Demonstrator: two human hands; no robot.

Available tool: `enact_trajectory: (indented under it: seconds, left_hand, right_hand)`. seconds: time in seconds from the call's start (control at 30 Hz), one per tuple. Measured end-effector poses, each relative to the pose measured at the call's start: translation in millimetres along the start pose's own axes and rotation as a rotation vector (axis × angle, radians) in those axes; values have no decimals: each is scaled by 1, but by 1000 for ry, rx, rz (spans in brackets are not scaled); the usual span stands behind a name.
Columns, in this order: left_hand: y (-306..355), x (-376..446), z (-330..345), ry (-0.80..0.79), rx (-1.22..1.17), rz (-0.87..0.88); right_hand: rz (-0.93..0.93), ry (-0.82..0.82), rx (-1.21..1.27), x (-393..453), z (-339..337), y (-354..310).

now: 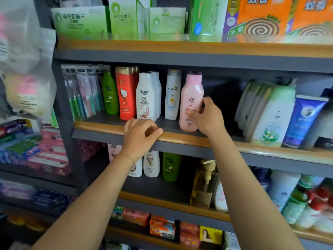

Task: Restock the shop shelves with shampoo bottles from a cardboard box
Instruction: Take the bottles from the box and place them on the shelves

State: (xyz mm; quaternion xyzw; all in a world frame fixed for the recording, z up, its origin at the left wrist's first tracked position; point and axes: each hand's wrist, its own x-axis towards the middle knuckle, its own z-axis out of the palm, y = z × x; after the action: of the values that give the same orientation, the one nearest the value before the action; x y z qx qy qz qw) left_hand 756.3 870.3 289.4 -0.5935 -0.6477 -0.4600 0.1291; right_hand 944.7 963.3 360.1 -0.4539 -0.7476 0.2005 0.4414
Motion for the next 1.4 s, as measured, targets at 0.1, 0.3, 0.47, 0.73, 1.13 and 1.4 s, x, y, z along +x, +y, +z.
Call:
enact_trajectory:
  seconds: [0.1,0.3,0.47,0.73,1.13,1.4]
  left_hand:
    - [1,-1,-1,8,12,11]
    - [1,-1,-1,19,22,7]
    - [4,0,-2,-13,40,-8]
    - [-27,-48,-55,147,-88,-33]
    - [-261,-427,-125,-352,49,-1406]
    - [-324,-613,-146,-679,200,-1585]
  right_hand:
    - [7,3,-2,0,-1,-3]
    - [53,1,-7,0,1,-3]
    - [-31,228,-246,-15,2,-8]
    - [-295,-167,505,-102,72,-44]
    - [206,-1290,289,-322,394,-10]
    - [495,-1541,-44,-503,544,66]
